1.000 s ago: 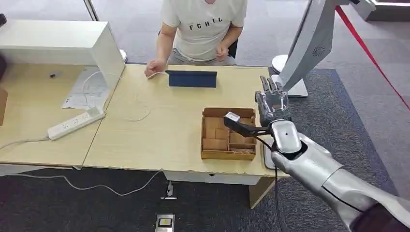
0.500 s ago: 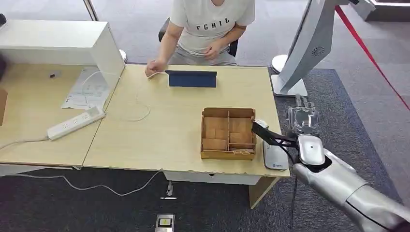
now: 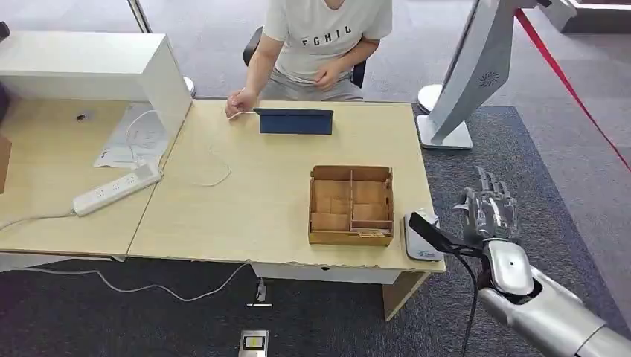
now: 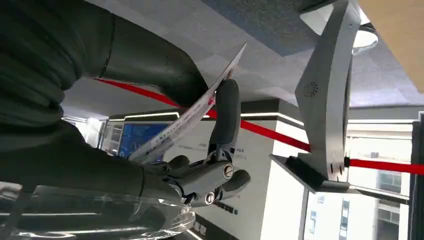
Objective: Pass the card to the sensor for recognition and then transmit it.
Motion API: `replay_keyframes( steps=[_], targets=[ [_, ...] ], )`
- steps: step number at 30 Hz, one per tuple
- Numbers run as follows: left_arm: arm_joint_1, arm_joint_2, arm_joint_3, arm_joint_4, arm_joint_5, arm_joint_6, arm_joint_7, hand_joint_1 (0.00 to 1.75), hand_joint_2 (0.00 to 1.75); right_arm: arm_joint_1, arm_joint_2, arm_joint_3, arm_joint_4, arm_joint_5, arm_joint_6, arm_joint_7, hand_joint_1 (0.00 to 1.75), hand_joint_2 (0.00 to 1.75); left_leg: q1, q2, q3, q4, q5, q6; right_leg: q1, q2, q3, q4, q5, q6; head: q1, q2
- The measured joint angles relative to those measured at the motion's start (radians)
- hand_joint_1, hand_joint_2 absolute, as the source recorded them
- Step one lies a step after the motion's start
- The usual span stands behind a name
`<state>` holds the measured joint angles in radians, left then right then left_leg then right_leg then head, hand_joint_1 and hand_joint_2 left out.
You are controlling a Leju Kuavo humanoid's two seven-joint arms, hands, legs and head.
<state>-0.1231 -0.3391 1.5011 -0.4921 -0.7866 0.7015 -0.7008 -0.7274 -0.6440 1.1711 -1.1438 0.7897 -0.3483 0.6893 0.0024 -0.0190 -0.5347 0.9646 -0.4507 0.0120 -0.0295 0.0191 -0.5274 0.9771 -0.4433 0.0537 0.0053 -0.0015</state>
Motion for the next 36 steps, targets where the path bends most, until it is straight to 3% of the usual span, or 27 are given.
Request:
replay_keyframes(
  steps=[7, 16, 36],
  targets=[
    [-0.002, 0.0, -0.005, 0.0, -0.038, 0.0, -0.001, 0.0, 0.0, 0.028, -0.015, -0.005, -0.089, 0.026, 0.014, -0.022, 1.75, 1.75, 0.0, 0.0, 0.0, 0.0, 0.0, 0.0, 0.0, 0.0, 0.0, 0.0, 0.0, 0.0, 0.0, 0.0],
    [-0.003, -0.003, -0.037, 0.0, 0.037, 0.0, -0.001, 0.0, 0.0, 0.069, -0.017, -0.006, -0.13, 0.021, 0.026, -0.031, 1.75, 1.75, 0.0, 0.0, 0.0, 0.0, 0.0, 0.0, 0.0, 0.0, 0.0, 0.0, 0.0, 0.0, 0.0, 0.0],
    [0.0, -0.005, -0.101, 0.0, 0.038, 0.0, -0.001, 0.0, 0.0, 0.106, 0.044, -0.002, -0.041, -0.041, 0.025, -0.14, 1.75, 1.75, 0.0, 0.0, -0.001, -0.001, 0.0, 0.0, 0.001, 0.0, 0.0, 0.0, 0.0, 0.0, 0.0, 0.0]
  ],
)
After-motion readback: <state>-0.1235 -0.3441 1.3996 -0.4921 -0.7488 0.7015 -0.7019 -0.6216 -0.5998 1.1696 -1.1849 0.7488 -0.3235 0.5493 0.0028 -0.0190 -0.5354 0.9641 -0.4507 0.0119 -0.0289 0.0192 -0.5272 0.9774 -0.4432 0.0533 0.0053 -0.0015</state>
